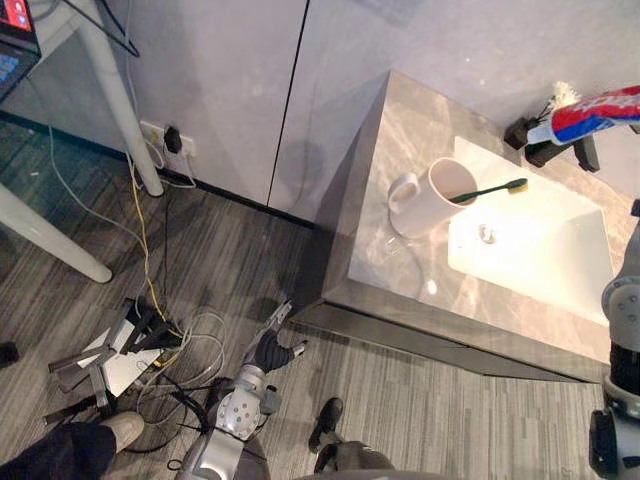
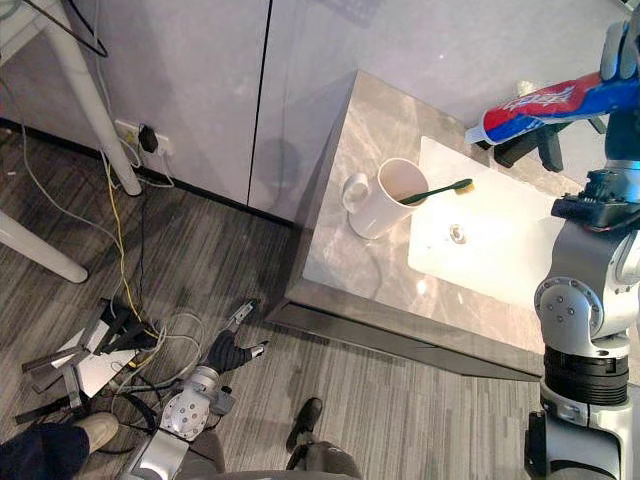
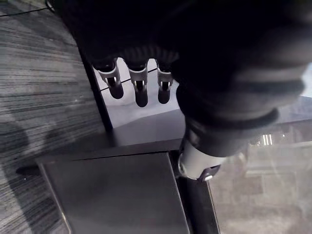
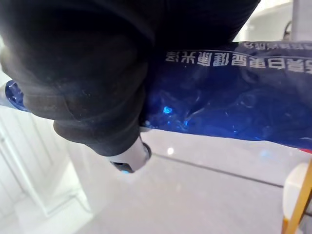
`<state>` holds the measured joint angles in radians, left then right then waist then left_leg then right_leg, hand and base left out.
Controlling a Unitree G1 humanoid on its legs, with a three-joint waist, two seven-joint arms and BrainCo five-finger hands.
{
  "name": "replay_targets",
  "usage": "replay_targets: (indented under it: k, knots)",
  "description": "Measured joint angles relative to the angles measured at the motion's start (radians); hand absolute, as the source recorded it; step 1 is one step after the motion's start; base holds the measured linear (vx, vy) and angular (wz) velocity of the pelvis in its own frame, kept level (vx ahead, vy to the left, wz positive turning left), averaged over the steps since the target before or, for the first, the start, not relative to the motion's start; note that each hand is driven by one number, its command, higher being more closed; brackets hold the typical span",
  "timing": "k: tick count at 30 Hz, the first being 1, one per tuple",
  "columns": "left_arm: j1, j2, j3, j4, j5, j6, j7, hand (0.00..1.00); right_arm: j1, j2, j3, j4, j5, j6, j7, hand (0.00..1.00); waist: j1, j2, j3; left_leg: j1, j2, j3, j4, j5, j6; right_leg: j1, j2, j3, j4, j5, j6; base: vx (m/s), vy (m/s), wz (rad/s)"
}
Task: Organize washtable
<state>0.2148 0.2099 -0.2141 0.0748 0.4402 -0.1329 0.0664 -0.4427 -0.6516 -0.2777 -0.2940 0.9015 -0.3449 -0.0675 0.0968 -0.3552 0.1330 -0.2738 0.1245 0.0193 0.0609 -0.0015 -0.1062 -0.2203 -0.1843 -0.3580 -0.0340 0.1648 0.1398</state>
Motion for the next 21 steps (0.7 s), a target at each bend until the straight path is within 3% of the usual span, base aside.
replay_targets:
  k: [8, 12, 21]
  knots:
    - [0.001, 0.009, 0.028, 0.017, -0.018, 0.016, 0.000, 0.00, 0.003, 0.071, 0.000, -0.012, 0.000, -0.001, -0.043, 1.00, 0.002, -0.018, 0.023, -0.045, 0.013, -0.022, 0.023, 0.001, -0.001, -0.022, 0.013, -0.028, -0.002, 0.038, -0.015, 0.01, 0.011, 0.05]
    - [-0.001, 0.010, 0.057, 0.053, -0.019, 0.020, 0.000, 0.00, 0.059, 0.129, -0.005, -0.099, -0.002, -0.002, -0.041, 1.00, 0.002, -0.039, 0.036, -0.061, 0.014, -0.041, 0.024, 0.001, -0.001, -0.027, 0.017, -0.032, -0.002, 0.040, -0.015, 0.03, 0.019, 0.09]
    - [-0.002, 0.010, 0.146, 0.056, -0.038, 0.040, 0.015, 0.00, 0.098, 0.146, -0.059, -0.124, -0.009, -0.002, -0.036, 1.00, 0.004, -0.067, 0.061, -0.084, 0.021, -0.052, 0.027, 0.001, -0.001, -0.043, 0.025, -0.050, -0.002, 0.053, -0.001, 0.01, 0.003, 0.01]
